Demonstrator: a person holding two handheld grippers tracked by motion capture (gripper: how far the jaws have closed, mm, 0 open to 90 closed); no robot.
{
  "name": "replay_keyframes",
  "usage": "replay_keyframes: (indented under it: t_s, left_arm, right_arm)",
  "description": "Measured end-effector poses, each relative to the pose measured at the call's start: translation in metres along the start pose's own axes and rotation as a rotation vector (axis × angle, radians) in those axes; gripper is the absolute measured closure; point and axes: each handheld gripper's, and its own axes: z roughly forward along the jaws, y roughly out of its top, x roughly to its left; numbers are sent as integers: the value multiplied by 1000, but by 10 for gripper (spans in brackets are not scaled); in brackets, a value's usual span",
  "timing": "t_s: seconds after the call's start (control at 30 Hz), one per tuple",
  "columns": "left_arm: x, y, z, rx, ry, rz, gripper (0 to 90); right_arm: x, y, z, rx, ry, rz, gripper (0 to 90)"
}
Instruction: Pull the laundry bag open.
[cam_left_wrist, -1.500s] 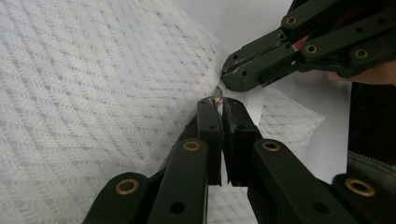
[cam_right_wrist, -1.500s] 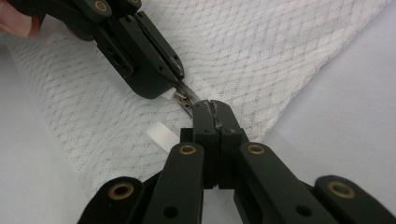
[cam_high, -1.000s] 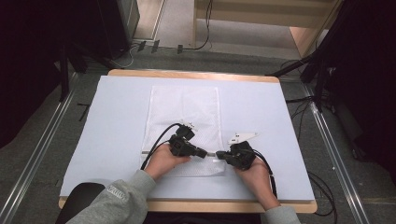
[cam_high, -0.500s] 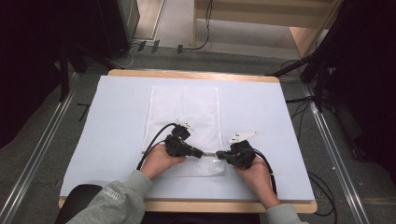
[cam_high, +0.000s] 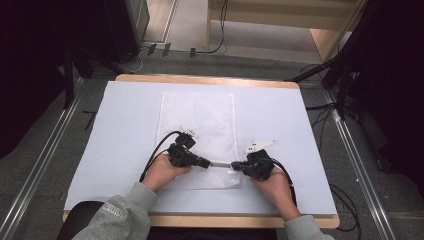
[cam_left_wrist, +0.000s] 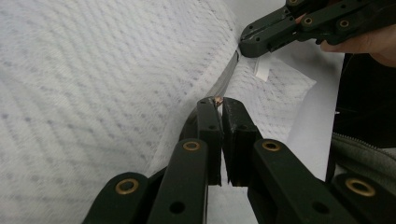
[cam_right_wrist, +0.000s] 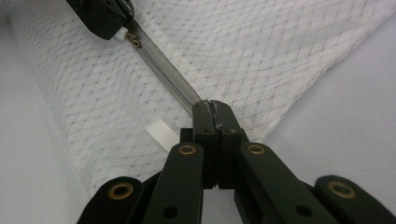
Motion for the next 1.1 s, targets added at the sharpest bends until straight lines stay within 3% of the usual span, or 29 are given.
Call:
replay_keyframes:
  t_s: [0.7,1.1]
  left_arm:
    - [6,-14,-31,-25,6,-27,879]
    - [13,-22,-48,-15,18,-35,879]
  right_arm:
    - [-2,0,0,-1,14,-36,900]
    - [-2,0,0,0,18,-29,900]
